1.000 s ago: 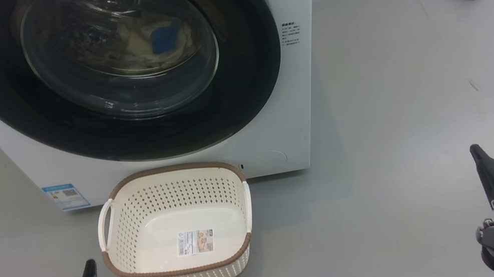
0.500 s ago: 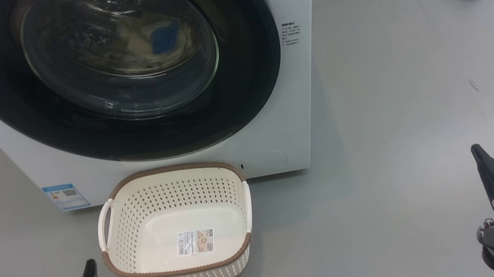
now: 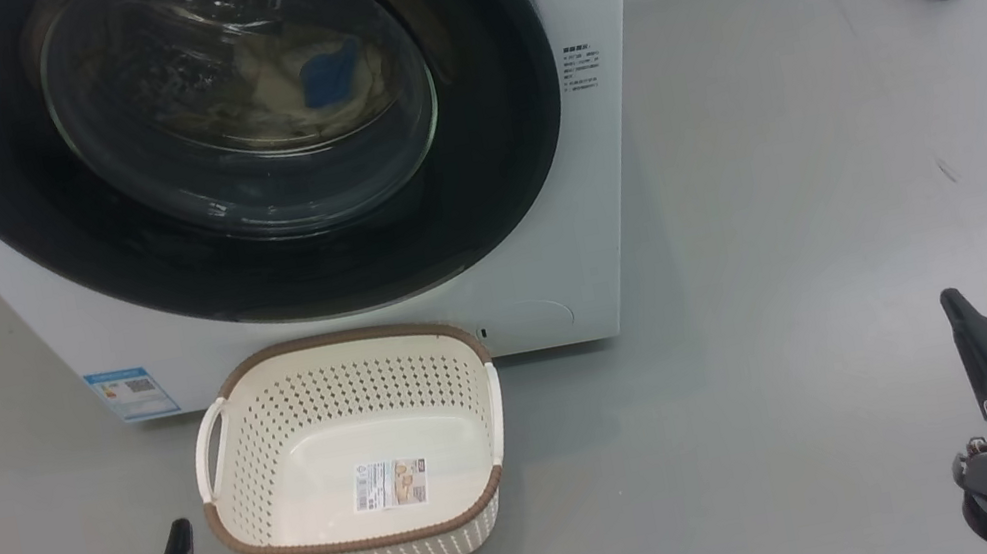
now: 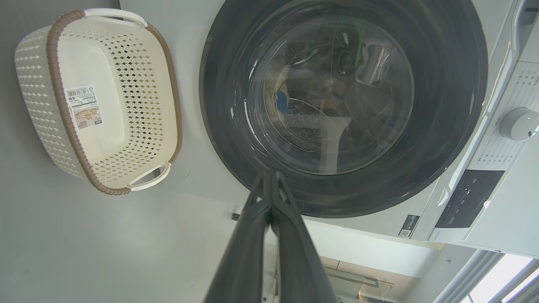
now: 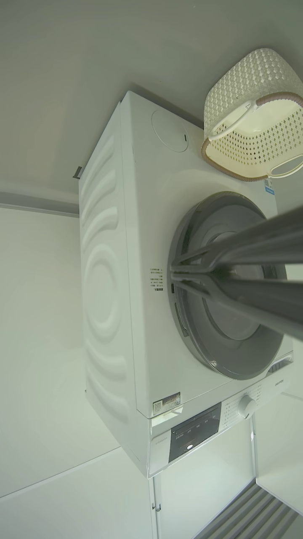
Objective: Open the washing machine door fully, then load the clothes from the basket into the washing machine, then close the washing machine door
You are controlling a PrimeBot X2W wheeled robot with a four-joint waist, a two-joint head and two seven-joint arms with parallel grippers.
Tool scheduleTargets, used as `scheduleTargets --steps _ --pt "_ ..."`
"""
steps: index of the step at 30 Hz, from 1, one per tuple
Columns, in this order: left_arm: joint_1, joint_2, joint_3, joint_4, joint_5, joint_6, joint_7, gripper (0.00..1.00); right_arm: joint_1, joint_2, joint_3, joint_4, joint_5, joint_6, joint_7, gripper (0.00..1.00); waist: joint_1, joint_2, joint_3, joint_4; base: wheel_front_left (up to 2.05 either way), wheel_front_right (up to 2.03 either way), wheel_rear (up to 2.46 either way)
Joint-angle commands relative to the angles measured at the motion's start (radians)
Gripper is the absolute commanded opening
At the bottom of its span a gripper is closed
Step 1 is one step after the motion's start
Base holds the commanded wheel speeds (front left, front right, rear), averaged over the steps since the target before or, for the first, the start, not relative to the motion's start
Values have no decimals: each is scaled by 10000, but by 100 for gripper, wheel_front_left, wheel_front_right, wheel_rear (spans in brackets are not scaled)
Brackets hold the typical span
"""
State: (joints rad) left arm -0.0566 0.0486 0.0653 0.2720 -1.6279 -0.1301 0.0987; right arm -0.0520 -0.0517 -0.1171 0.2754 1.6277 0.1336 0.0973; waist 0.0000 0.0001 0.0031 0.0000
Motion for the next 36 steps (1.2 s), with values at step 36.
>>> scheduleTargets --steps 36 --pt "-509 61 431 -271 148 -6 102 0 -552 -45 109 -311 -128 -29 98 0 0 -1 0 0 0 0 0"
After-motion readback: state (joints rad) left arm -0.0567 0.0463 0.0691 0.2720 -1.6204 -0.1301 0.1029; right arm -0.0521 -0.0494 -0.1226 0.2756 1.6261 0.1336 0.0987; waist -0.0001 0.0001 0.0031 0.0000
